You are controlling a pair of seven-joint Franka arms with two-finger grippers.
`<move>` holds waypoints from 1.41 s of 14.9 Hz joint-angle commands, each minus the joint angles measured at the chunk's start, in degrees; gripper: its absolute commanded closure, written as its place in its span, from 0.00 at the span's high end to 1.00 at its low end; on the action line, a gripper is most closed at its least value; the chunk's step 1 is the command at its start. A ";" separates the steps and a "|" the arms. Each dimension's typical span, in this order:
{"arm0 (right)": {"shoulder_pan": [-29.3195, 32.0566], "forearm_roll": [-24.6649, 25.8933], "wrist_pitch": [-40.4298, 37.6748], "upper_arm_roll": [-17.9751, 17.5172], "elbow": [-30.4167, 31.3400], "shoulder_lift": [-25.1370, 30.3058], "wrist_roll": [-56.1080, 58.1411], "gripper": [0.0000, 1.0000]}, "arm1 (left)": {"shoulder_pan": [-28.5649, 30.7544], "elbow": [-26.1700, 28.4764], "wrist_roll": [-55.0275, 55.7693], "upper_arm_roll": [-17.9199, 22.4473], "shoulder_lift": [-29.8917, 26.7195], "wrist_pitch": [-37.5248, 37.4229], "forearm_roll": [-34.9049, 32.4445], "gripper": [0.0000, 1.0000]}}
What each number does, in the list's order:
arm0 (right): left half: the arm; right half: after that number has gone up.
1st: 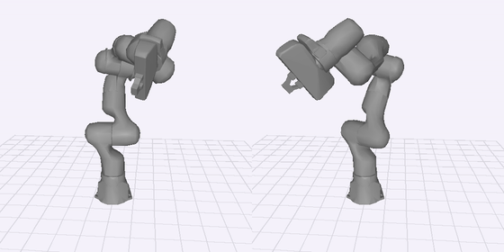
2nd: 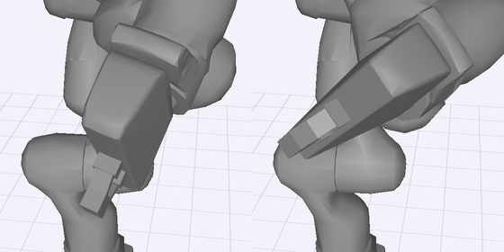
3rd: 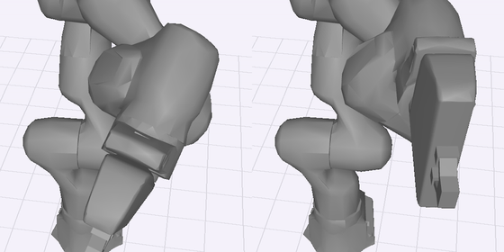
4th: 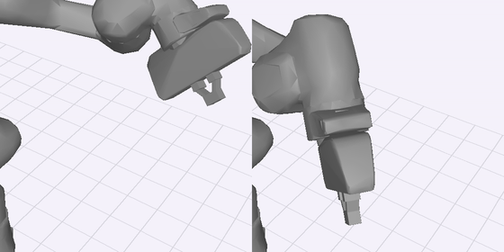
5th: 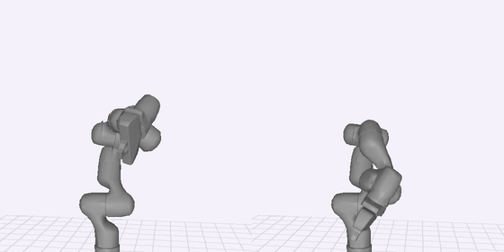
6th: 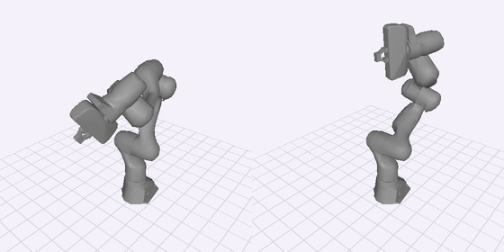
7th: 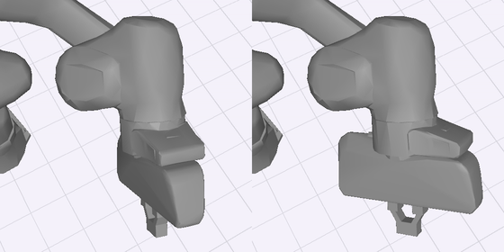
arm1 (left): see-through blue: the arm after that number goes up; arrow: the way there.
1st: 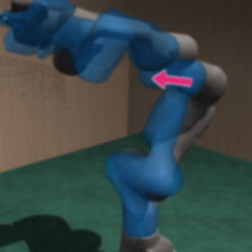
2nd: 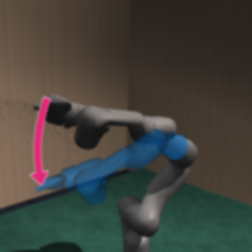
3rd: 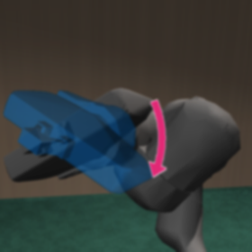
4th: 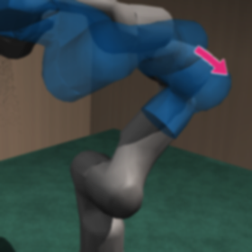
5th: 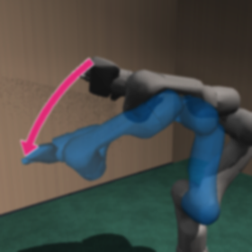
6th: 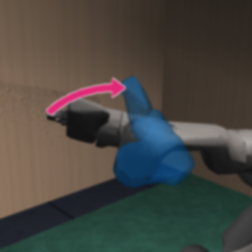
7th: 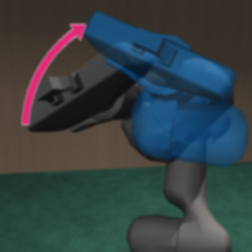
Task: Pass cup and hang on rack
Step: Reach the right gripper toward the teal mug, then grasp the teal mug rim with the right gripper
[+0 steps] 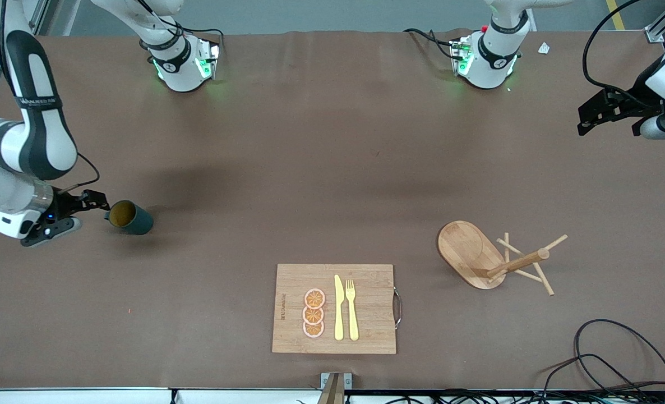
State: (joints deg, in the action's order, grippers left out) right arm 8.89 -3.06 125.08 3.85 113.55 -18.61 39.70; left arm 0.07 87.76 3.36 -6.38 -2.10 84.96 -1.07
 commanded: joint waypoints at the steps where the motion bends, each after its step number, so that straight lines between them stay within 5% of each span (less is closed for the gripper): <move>1: 0.69 -0.98 2.88 -0.86 0.62 -2.12 2.66 1.00 | 0.11 -1.54 -0.28 -0.13 0.87 -0.94 1.07 1.00; 3: 0.43 -0.98 4.90 -1.04 0.62 -3.79 2.66 0.95 | 0.10 -1.54 -0.19 -0.13 0.96 -0.94 0.72 1.00; 4: 0.17 -0.98 5.43 -1.12 0.62 -4.32 2.92 0.84 | 0.28 -1.54 -0.19 -0.22 0.96 -0.94 0.89 1.00; 9: -0.45 -0.98 5.61 -1.21 0.62 -5.38 3.01 0.00 | -0.07 -1.54 -0.28 -0.48 0.96 -0.94 0.37 1.00; 16: -2.38 -1.07 -0.53 -1.13 -1.05 -3.80 -4.09 0.00 | 0.28 -1.54 -0.46 -0.48 0.87 -0.94 0.55 1.00; 21: -9.48 -1.15 -6.24 -1.21 0.35 2.34 -21.11 0.00 | -0.25 -1.63 -0.11 -0.48 0.87 -0.94 0.72 1.00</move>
State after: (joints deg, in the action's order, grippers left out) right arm 3.15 -3.49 120.77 2.50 111.46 -20.60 25.93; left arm 0.00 87.56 3.36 -6.79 -1.71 84.96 -1.05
